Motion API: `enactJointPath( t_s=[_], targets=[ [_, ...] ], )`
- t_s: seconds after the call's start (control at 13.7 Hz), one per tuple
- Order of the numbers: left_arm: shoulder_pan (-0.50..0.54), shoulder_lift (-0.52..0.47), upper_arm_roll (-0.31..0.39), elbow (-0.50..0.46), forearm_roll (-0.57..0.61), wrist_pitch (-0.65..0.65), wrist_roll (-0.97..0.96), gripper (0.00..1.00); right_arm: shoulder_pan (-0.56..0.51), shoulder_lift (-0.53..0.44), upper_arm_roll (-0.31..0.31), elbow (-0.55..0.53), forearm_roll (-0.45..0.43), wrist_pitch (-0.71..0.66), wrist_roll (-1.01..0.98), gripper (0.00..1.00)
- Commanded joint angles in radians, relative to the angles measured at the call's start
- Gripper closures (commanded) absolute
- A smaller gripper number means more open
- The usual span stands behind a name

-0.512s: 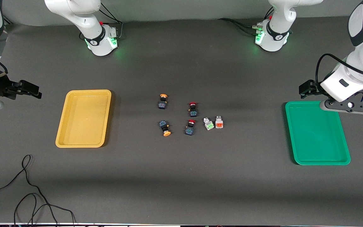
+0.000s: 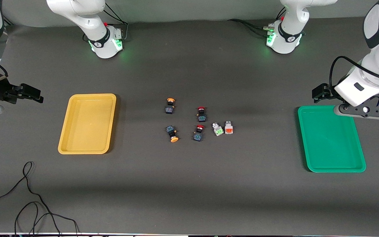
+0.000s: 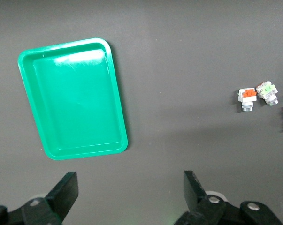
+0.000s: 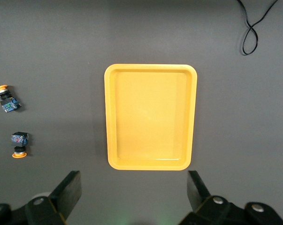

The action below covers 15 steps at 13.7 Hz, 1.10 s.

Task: Place green and yellow buttons in trays

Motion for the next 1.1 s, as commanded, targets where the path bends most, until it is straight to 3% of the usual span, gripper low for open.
enactJointPath(
  t_s=[0.0,0.37,0.59,1.02],
  targets=[
    [-0.002,0.006,0.001,0.020,-0.011,-0.025,-0.001,0.00,-0.002,0.006,0.005,0.021,-0.020,-0.015,-0.017,0.00],
    [-0.002,0.006,0.001,0.023,-0.011,-0.029,-0.001,0.00,0.056,0.001,0.006,0.002,0.002,-0.001,-0.002,0.00],
    [-0.015,0.006,-0.002,0.027,-0.012,-0.031,-0.021,0.00,0.124,-0.019,0.006,-0.074,0.057,0.054,0.070,0.00],
    [-0.054,0.053,-0.094,0.023,-0.083,0.044,-0.305,0.00,0.403,-0.009,0.006,-0.119,0.054,0.119,0.455,0.00]
  ],
)
